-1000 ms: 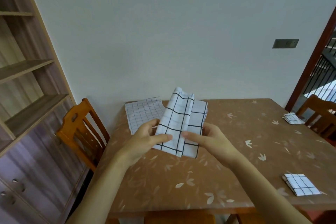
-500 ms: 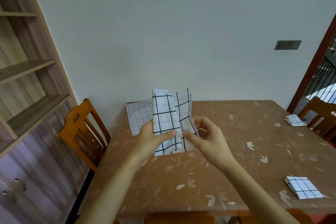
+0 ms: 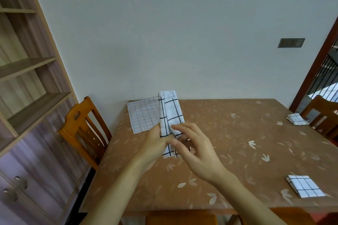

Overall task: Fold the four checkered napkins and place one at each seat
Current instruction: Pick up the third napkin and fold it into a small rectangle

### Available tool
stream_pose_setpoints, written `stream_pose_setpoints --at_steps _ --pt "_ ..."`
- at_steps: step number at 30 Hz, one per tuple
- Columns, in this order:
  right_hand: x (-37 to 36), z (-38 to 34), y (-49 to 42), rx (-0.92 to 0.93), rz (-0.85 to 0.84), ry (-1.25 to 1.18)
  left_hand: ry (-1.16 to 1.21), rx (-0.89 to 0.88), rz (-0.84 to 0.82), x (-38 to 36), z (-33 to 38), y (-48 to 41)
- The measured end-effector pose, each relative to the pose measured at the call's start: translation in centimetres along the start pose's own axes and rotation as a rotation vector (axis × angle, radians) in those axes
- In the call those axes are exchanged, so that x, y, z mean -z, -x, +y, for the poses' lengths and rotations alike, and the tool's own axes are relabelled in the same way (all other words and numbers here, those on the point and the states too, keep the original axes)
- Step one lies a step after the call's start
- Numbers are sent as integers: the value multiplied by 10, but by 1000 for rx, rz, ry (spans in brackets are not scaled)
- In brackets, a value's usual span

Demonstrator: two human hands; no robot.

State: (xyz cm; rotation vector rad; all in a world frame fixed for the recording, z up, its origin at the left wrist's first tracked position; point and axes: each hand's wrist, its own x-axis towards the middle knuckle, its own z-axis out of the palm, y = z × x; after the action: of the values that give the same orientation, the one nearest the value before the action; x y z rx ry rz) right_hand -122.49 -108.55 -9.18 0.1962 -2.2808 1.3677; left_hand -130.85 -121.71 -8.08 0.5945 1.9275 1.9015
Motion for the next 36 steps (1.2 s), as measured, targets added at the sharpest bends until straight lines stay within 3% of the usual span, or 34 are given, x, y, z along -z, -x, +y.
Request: stream_pose_setpoints --at_steps 4,8,12,16,23,33,36 --pt "7 4 -1 -33 -14 -26 281 86 -139 10 -1 0" --pt "11 4 0 -95 25 -279 132 36 -65 12 -9 -2" --pt "17 10 -9 -199 218 -169 59 19 -78 11 -11 -2" --pt "26 12 -15 -293 11 -182 -18 -17 -122 6 -8 2" --pt "33 16 -13 -315 23 -266 -109 -45 -48 11 -6 -1" --pt "27 22 -6 -430 -45 -663 241 163 -98 13 -4 -2" --pt "28 20 -6 -464 -63 -679 185 163 -105 15 -7 -2"
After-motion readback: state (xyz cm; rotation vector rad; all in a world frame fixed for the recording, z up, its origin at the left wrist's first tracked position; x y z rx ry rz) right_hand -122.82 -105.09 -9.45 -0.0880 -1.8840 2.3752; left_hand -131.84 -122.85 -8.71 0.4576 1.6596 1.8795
